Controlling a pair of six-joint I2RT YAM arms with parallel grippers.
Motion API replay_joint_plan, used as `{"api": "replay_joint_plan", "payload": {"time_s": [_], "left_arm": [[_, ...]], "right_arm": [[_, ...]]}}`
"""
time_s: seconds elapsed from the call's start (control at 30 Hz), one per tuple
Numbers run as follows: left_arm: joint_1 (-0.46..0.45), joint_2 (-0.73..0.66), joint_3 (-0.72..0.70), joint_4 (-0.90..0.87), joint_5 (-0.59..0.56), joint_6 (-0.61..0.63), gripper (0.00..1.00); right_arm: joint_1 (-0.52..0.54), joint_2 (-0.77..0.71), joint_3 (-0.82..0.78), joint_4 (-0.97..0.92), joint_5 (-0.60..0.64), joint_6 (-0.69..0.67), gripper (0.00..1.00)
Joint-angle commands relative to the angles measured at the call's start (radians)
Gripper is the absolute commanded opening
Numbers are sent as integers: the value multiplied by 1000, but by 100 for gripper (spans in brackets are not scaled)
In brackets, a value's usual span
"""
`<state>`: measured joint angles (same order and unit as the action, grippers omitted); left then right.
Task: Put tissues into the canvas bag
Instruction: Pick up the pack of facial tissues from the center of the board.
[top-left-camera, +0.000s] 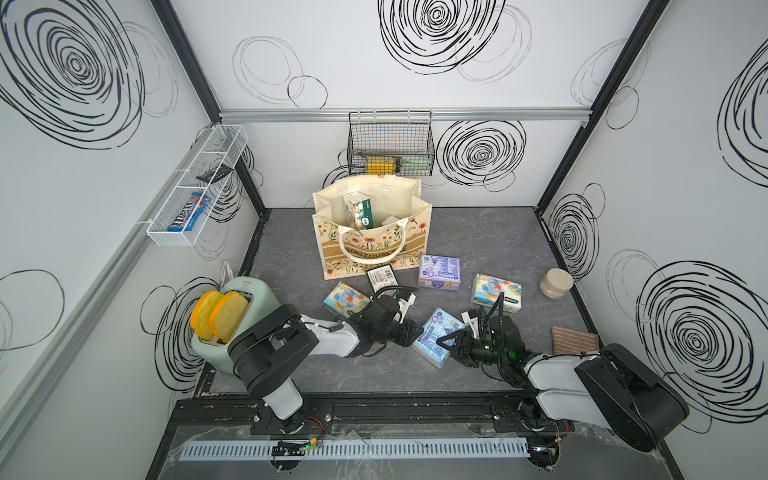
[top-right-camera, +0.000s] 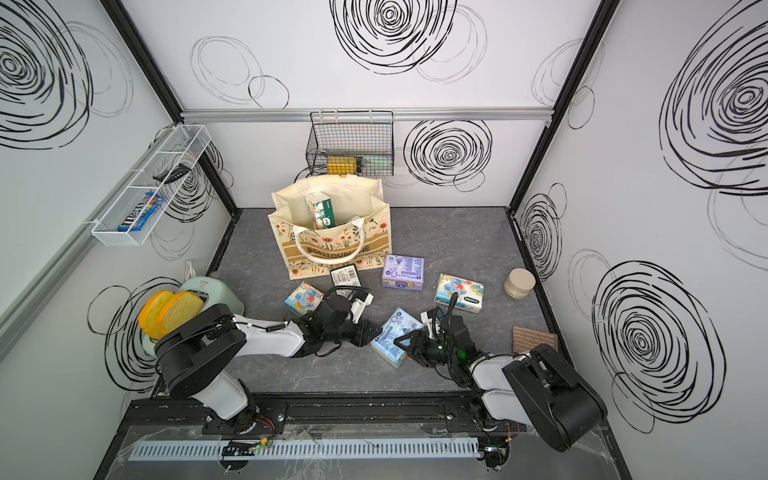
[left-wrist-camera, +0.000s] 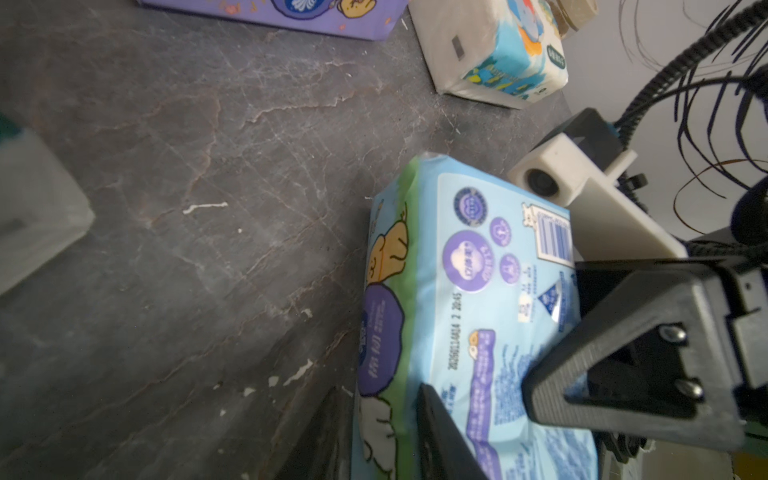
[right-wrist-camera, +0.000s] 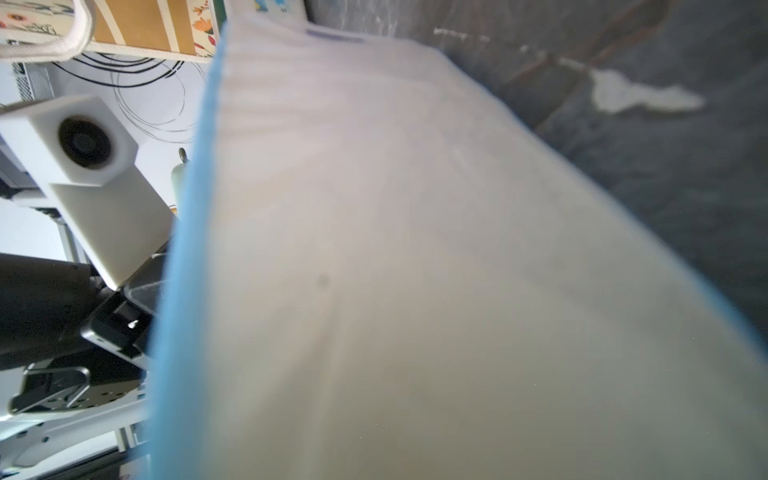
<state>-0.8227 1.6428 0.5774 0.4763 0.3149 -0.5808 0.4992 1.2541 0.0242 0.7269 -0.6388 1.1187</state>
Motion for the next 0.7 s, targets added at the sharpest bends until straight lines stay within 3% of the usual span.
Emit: {"api": "replay_joint_plan", "payload": {"time_s": [0.0, 0.07, 0.13, 0.27, 0.43, 0.53, 0.67], "left_arm": [[-3, -20, -39, -109, 25, 1, 43], [-1, -67, -28, -152, 18, 2, 65], [1, -149, -5, -232, -20, 6, 96], [8, -384, 64, -415, -95, 17, 96], [70, -715, 158, -606, -124, 70, 96], [153, -906, 162, -707, -132, 101, 96], [242, -1131, 169, -835, -156, 150, 96]], "right_arm": [[-5, -37, -31, -131, 76, -26, 52], [-6, -86, -18, -197, 88, -51, 52], [-6, -158, 6, -298, 113, -88, 52], [-10, -315, 70, -503, 176, -174, 52], [-29, -490, 195, -590, 186, -328, 53], [-38, -437, 405, -712, 193, -456, 54], [-35, -245, 731, -812, 148, -589, 55]]}}
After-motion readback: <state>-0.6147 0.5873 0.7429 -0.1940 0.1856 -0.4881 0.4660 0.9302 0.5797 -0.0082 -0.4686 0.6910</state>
